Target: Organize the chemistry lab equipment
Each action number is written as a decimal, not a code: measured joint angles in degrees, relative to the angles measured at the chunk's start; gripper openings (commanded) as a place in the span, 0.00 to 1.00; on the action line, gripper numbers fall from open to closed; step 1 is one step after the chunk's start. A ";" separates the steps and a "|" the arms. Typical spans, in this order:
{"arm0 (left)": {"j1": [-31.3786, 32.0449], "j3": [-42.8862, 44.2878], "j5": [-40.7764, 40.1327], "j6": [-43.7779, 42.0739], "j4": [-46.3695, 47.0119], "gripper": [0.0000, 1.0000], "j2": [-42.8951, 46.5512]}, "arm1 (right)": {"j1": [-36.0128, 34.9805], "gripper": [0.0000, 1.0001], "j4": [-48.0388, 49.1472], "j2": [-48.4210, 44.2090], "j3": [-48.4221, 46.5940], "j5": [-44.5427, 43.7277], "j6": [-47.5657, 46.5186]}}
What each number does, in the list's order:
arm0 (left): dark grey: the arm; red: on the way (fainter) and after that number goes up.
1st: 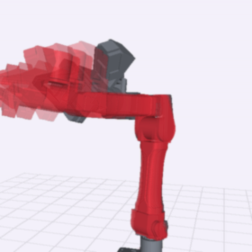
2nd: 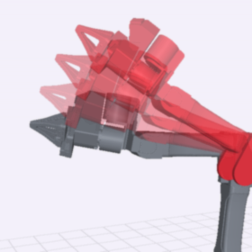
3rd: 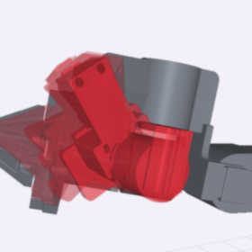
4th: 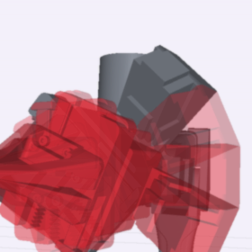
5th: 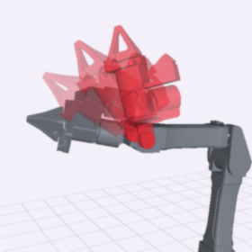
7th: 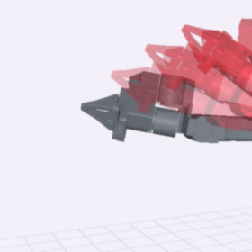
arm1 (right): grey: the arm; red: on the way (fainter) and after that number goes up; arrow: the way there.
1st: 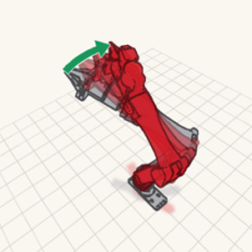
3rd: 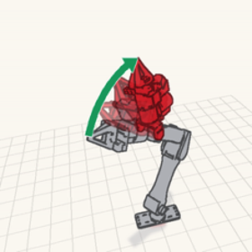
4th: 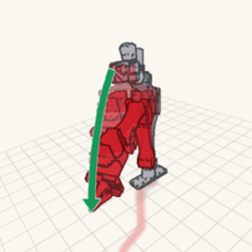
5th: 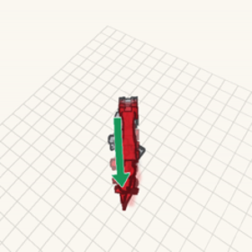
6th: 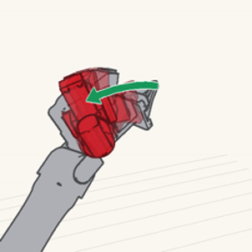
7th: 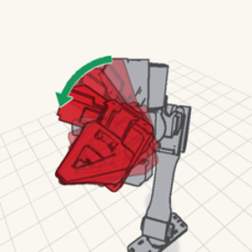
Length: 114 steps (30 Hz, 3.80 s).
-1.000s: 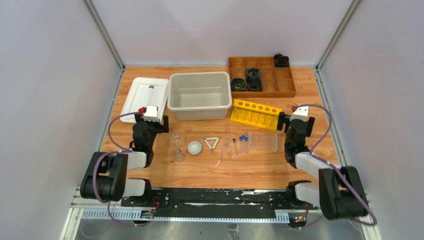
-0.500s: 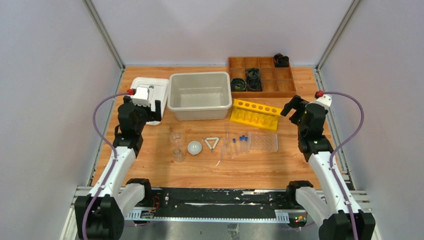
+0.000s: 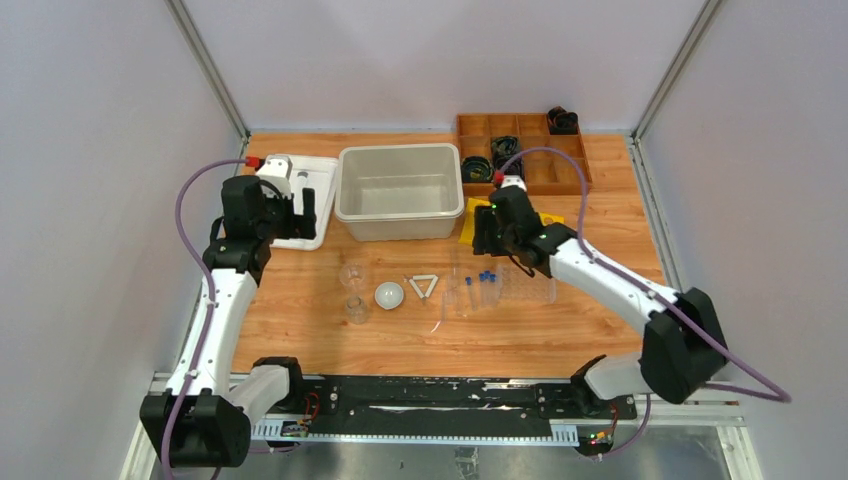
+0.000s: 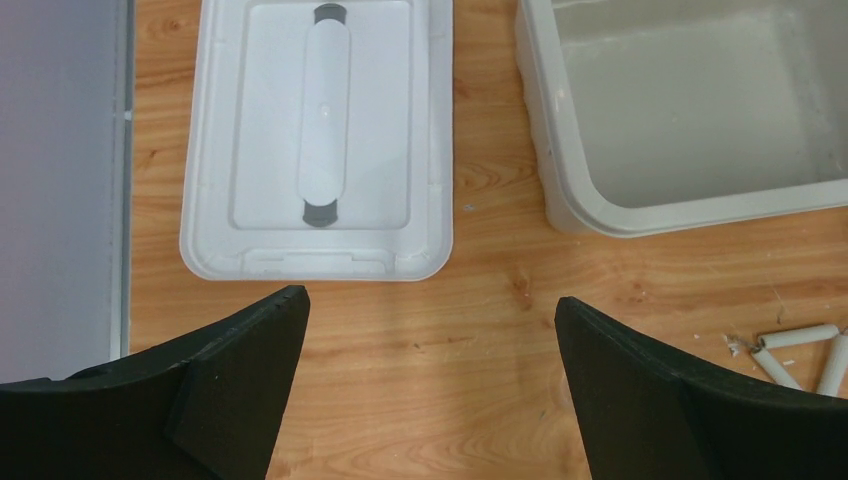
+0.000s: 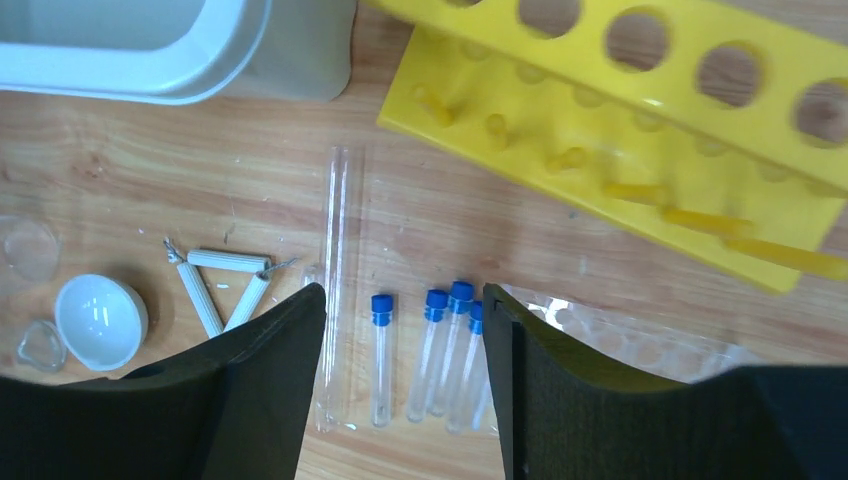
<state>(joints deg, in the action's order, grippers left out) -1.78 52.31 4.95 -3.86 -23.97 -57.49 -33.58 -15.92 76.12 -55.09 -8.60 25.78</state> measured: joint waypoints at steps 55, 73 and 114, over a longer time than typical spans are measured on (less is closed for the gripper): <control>-0.02 7.80 11.17 0.96 -14.10 1.00 2.01 | -12.63 0.37 12.46 22.80 -0.63 -8.74 0.98; -0.02 9.84 13.11 0.57 -17.25 1.00 3.72 | -14.88 0.19 12.72 19.76 4.17 -8.63 0.46; -0.02 11.96 41.38 9.01 -13.57 0.76 8.57 | -31.43 0.00 34.75 14.95 -23.50 -6.03 -0.20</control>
<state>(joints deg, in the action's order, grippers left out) -1.80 64.27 46.33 5.15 -37.54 -48.93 -65.01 18.83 91.07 -78.59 -14.63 25.58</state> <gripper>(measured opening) 0.817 0.261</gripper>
